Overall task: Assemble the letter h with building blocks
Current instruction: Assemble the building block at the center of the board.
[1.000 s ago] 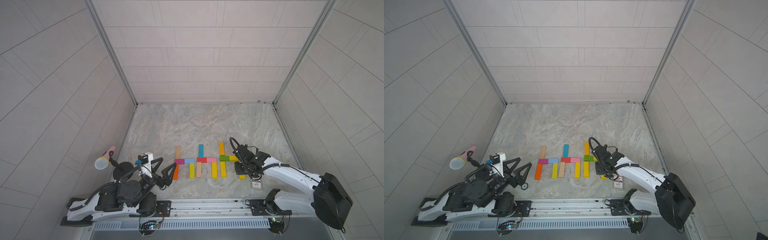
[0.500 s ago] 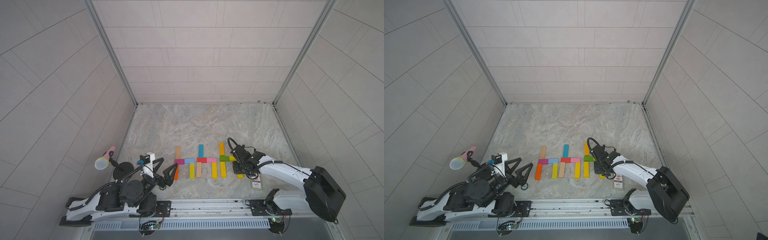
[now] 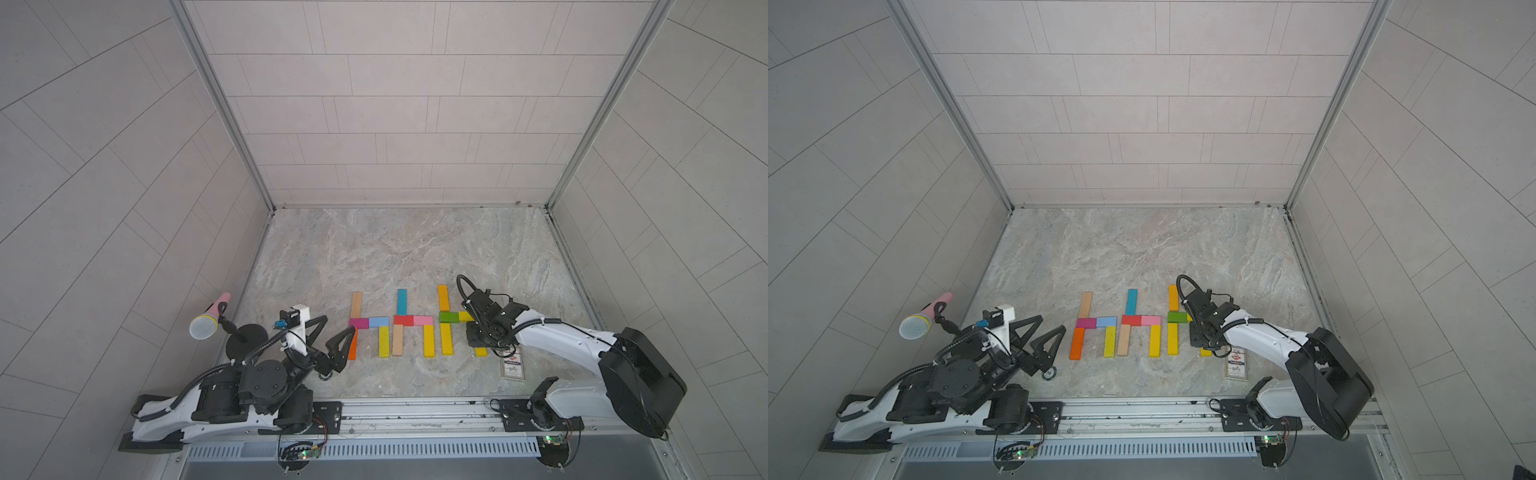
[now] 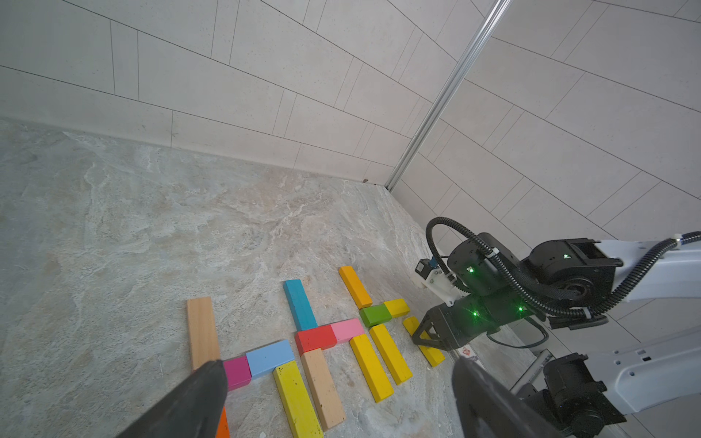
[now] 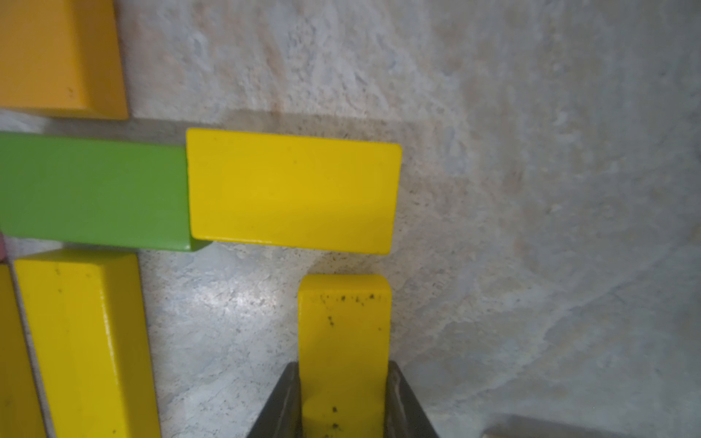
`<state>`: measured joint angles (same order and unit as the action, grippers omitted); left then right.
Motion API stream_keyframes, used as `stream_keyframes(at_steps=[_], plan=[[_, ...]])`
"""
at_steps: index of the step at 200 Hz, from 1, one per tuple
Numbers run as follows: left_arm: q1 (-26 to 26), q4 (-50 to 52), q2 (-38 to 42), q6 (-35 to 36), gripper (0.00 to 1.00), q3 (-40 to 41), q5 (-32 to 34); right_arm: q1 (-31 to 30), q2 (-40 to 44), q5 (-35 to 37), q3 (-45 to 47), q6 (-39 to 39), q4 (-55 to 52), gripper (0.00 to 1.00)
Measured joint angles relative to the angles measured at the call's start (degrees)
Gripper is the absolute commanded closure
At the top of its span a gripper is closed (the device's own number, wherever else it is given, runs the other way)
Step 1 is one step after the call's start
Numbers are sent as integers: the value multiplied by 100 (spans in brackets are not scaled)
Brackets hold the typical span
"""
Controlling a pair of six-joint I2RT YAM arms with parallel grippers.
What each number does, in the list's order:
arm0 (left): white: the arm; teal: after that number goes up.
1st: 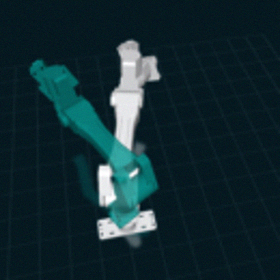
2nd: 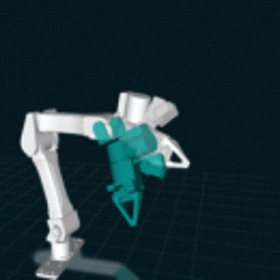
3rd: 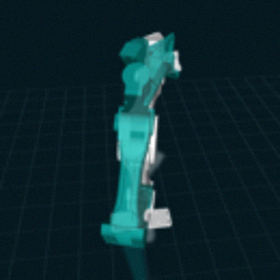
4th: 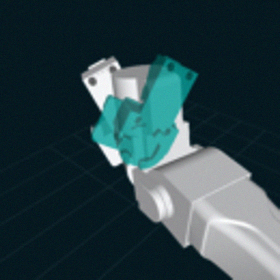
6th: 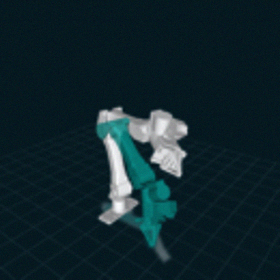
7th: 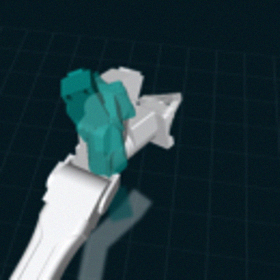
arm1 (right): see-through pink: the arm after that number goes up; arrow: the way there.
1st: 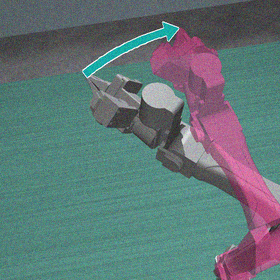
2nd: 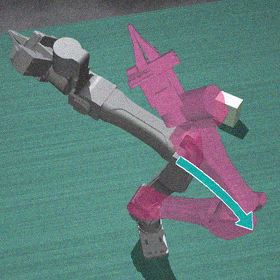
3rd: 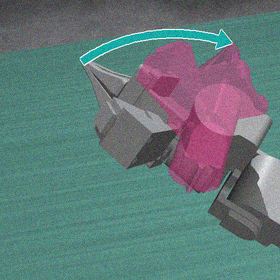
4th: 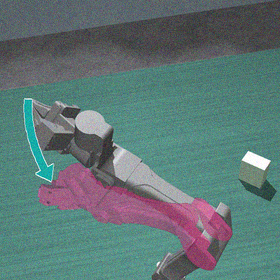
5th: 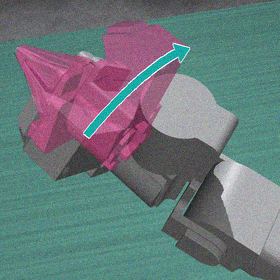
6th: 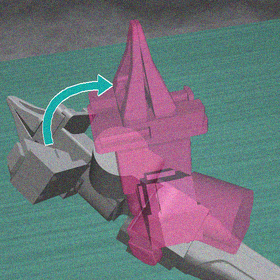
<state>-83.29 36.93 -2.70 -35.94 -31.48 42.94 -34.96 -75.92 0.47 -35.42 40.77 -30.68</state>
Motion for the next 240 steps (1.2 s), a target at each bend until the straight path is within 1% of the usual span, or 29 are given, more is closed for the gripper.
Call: stream_keyframes(at_steps=[90, 144, 191, 223, 240], plan=[[0, 4, 0, 0, 0, 0, 44, 107, -90, -2, -24, -48, 94, 72], [0, 2, 0, 0, 0, 0, 72, 140, -101, -2, -24, -109, 131, 68], [0, 4, 0, 0, 0, 0, 83, 157, -140, 2, -42, -120, 153, 66], [0, 4, 0, 2, 0, 0, 87, 164, -162, 0, -46, -131, 166, 61], [0, 2, -4, 0, 0, 0, 87, 164, -188, 4, -57, -153, 210, 55]])
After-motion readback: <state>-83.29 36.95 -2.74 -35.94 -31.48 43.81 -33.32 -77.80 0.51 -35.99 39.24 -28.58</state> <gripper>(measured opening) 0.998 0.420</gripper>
